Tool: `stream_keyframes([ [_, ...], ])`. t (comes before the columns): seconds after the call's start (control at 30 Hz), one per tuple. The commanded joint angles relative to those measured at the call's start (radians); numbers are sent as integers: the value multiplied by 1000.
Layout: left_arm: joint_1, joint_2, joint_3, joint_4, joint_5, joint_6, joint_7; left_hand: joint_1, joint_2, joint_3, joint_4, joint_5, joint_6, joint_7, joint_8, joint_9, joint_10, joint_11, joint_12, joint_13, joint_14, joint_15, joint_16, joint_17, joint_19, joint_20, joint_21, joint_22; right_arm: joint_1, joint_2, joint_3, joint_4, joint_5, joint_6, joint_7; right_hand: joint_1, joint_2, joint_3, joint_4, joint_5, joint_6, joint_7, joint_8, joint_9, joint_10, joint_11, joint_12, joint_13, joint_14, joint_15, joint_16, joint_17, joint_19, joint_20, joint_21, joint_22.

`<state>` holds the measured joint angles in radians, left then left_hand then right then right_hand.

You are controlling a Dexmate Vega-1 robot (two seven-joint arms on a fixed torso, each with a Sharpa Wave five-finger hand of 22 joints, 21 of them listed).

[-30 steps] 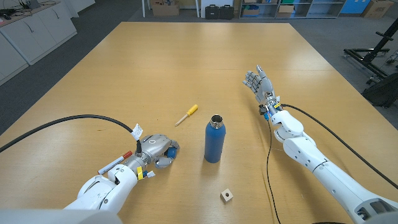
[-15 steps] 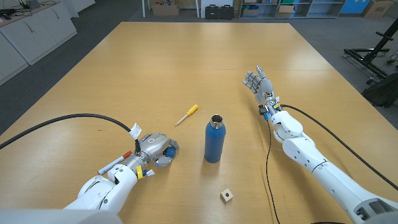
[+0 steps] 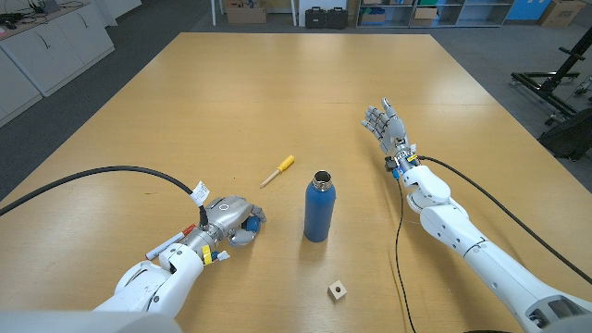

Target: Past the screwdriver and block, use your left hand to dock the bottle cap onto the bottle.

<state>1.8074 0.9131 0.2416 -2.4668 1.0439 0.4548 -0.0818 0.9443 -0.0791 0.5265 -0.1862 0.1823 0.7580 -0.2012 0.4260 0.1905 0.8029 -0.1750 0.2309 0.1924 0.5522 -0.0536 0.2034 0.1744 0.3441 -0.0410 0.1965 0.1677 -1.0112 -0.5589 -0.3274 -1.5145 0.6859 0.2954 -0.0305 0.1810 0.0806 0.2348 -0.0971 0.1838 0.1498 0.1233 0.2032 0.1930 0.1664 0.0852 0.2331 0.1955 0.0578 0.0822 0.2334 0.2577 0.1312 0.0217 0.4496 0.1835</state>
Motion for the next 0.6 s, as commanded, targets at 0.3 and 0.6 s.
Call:
stream_keyframes([
  [0.3, 36, 19, -19, -30, -44, 7, 136, 4, 23, 25, 17, 4, 19, -6, 9, 0, 62, -40, 3, 6, 14, -170, -4, 5, 10, -71, -2, 2, -10, -7, 5, -16, 0, -1, -5, -2, 8, -1, -6, -4, 5, -3, 0, 3, 7, -4, -4, 2, 5, 6, -2, 4, 4, 4, -1, 4],
  [0.6, 76, 5, -51, -58, -52, 14, 207, 4, 22, 28, 16, 4, 29, -6, 10, 0, 72, -40, 2, 6, 19, -170, -5, 5, 13, -73, -2, 2, -14, -9, 8, -25, 1, -1, -7, -2, 8, -1, -6, -4, 5, -2, 0, 3, 7, -2, -4, 2, 6, 6, -2, 4, 4, 3, -2, 4],
])
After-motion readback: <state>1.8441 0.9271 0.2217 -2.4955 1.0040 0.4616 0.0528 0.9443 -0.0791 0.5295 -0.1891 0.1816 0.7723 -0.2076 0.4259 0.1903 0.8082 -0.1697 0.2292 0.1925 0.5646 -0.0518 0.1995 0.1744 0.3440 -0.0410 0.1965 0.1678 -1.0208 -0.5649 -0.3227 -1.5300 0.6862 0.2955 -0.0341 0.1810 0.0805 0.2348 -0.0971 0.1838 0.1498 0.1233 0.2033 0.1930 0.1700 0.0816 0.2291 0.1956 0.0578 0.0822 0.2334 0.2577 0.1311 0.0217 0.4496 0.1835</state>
